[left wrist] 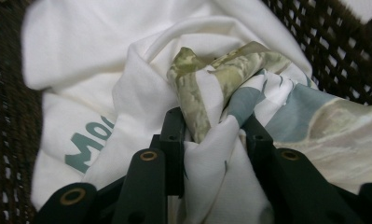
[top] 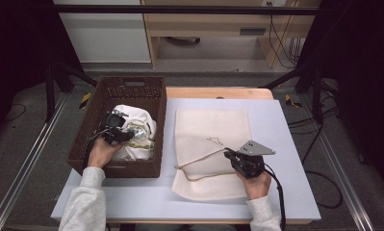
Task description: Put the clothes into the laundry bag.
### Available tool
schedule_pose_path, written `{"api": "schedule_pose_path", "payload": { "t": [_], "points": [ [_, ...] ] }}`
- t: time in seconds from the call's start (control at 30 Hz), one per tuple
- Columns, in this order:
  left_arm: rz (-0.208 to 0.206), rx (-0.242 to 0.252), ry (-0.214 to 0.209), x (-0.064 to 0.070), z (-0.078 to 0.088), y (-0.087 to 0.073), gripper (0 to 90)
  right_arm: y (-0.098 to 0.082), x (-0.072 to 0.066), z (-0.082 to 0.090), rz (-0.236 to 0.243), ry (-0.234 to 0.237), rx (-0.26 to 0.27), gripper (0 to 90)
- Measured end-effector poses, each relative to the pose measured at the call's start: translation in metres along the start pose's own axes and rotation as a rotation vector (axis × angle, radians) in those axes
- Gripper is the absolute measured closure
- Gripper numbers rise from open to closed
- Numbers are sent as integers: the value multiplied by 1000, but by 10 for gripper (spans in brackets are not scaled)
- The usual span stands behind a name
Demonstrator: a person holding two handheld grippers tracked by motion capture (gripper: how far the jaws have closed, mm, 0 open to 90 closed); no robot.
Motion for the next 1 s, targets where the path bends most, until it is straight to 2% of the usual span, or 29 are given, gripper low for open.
{"api": "schedule_pose_path", "payload": {
  "t": [0.13,0.27,0.37,0.5,0.6,0.67,0.8,1.0],
  "points": [
    [34,111,14,-3,12,-3,677,0,0,0,-2,1,2,861],
    [66,210,10,-6,22,-6,681,0,0,0,-1,0,1,861],
    [110,287,-4,-10,29,-8,683,0,0,0,-2,0,2,861],
    [147,392,9,-15,40,-12,683,0,1,0,-5,2,0,862],
    [169,436,35,-16,49,-13,683,0,0,0,-5,3,-2,863],
    [185,471,34,-19,55,-15,683,0,0,0,-6,4,-2,863],
    [236,556,15,-23,68,-19,684,0,0,0,-6,5,-1,863],
    [272,663,-5,-23,91,-22,684,0,1,0,-7,7,-1,864]
  ]
}}
Point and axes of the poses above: each handheld gripper's, and its own axes: z roughly backward along the jaws, y roughly out of its top, x roughly to its right, the point moved 2 cm from there along -z, roughly forward along the jaws, and after that the axes turned 14 degrees about -x, right-handed, at the moved point
